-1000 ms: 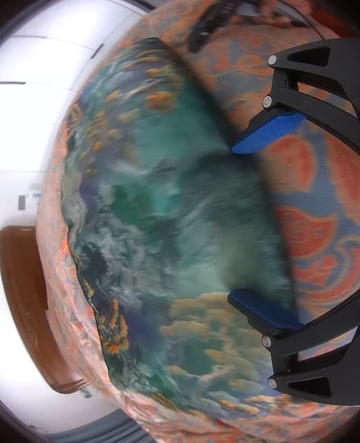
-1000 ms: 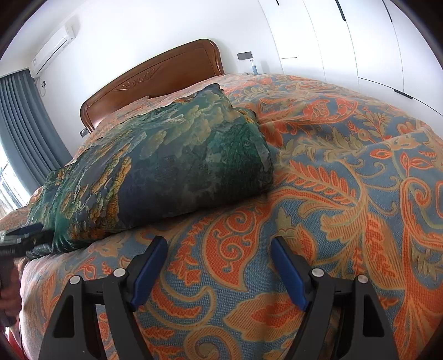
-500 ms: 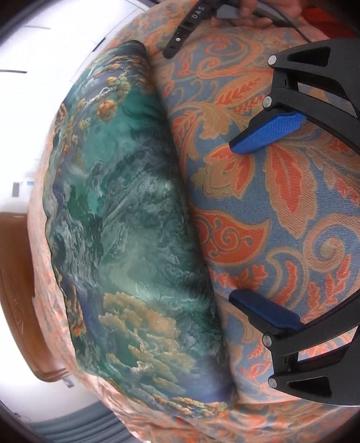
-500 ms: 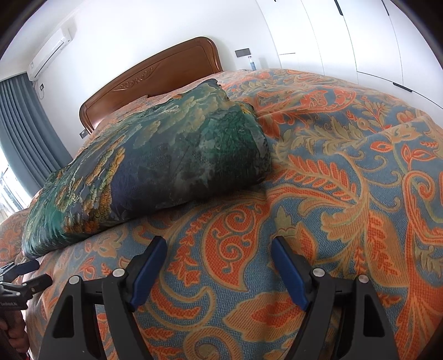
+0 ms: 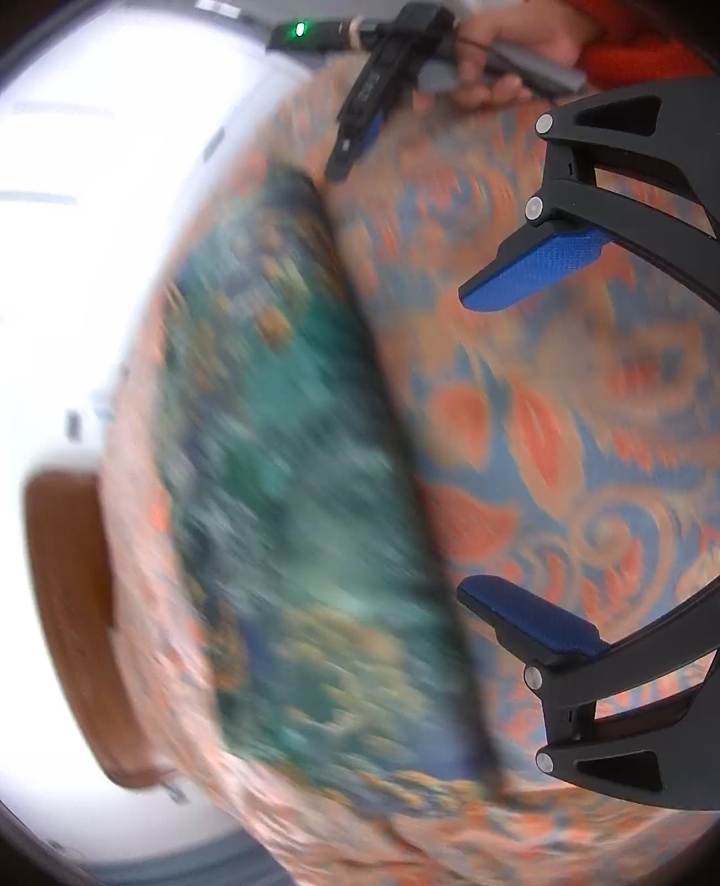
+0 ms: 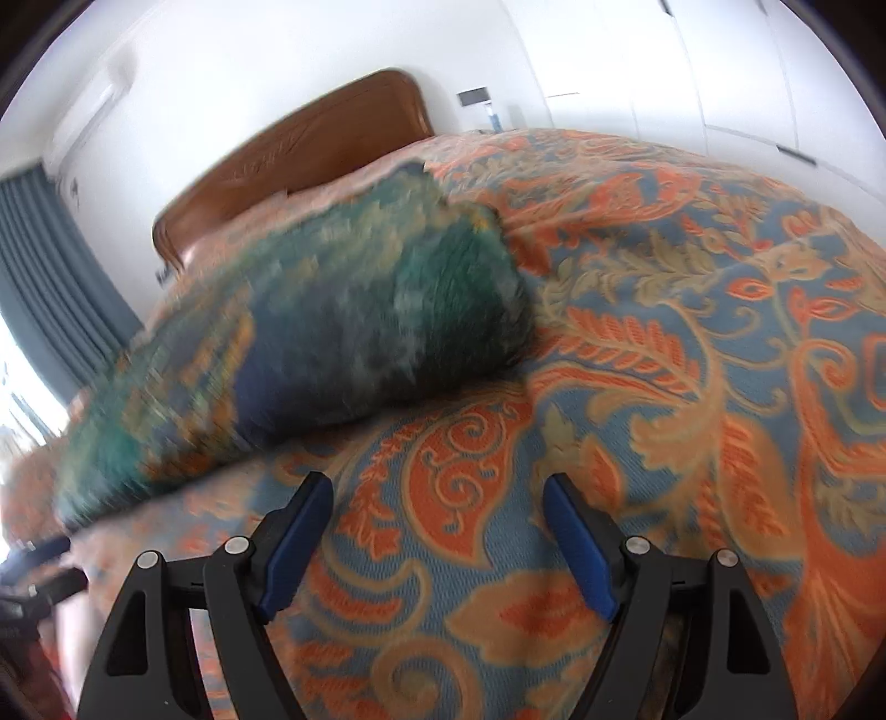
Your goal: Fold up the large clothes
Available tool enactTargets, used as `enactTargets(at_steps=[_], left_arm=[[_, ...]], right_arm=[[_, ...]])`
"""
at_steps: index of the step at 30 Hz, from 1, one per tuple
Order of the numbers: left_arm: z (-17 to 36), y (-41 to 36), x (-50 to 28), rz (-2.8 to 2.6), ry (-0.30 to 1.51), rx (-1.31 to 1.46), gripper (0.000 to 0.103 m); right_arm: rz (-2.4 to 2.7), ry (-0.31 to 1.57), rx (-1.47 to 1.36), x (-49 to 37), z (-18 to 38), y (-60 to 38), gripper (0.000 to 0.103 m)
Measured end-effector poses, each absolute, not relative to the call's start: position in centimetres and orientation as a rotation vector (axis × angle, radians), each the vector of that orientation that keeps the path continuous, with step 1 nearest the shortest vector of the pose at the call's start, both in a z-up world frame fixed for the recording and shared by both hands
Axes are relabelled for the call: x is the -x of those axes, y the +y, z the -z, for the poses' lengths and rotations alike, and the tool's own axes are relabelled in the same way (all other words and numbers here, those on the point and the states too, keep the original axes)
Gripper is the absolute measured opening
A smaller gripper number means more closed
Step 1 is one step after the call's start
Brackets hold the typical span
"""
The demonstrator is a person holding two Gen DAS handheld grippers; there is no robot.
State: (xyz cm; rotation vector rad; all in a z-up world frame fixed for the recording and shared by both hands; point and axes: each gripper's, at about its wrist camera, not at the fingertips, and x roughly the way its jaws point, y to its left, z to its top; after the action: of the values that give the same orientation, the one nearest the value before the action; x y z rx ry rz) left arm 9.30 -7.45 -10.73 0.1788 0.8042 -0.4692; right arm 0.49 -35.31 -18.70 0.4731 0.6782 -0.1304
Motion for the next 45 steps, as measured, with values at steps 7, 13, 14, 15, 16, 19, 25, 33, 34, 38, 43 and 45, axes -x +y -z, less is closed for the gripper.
enactTargets(at_steps=[7, 13, 14, 15, 16, 19, 25, 33, 34, 38, 43, 45], left_arm=[[10.9, -14.5, -11.1, 0.607, 0.747, -0.315, 0.098], [15.0, -15.6, -14.6, 0.578, 0.881, -0.344, 0.099], [15.1, -15.9, -14.5, 0.582, 0.88, -0.352, 0.102], [15.2, -16.2, -14.5, 0.588, 0.879, -0.361, 0.102], [15.3, -16.4, -14.4, 0.592, 0.881, -0.37, 0.102], [15.3, -16.5, -14.3, 0.607, 0.895, -0.376, 0.102], [8.6, -11.5, -14.1, 0.678, 0.926, -0.185, 0.094], [-4.6, -10.5, -17.1, 0.781, 0.836, -0.068, 0.095], [-5.7, -11.1, -17.6, 0.806, 0.846, -0.062, 0.095], [-7.1, -13.9, -18.9, 0.844, 0.914, -0.101, 0.096], [-5.8, -15.5, -19.4, 0.724, 0.96, -0.285, 0.096], [-4.9, -15.1, -19.4, 0.664, 0.97, -0.309, 0.096]], right_arm=[[0.042, 0.592, -0.8, -1.1, 17.4, -38.7, 0.08], [-0.006, 0.639, -1.025, -4.5, 19.3, -41.8, 0.08], [0.003, 0.655, -1.031, -5.1, 19.6, -42.1, 0.081], [0.008, 0.655, -1.042, -5.6, 19.8, -42.2, 0.085], [0.007, 0.651, -1.062, -6.2, 20.2, -42.4, 0.087], [0.03, 0.638, -1.104, -7.8, 20.8, -42.6, 0.086], [0.081, 0.602, -0.925, -7.9, 17.2, -40.6, 0.037], [0.034, 0.455, -0.341, -4.9, 7.1, -30.7, 0.035], [0.027, 0.434, -0.267, -4.6, 6.1, -28.9, 0.035], [-0.006, 0.378, -0.025, -4.3, 3.6, -22.8, 0.035], [-0.065, 0.335, 0.261, -3.4, 3.4, -14.9, 0.035], [-0.052, 0.329, 0.349, -3.3, 3.7, -12.7, 0.035]])
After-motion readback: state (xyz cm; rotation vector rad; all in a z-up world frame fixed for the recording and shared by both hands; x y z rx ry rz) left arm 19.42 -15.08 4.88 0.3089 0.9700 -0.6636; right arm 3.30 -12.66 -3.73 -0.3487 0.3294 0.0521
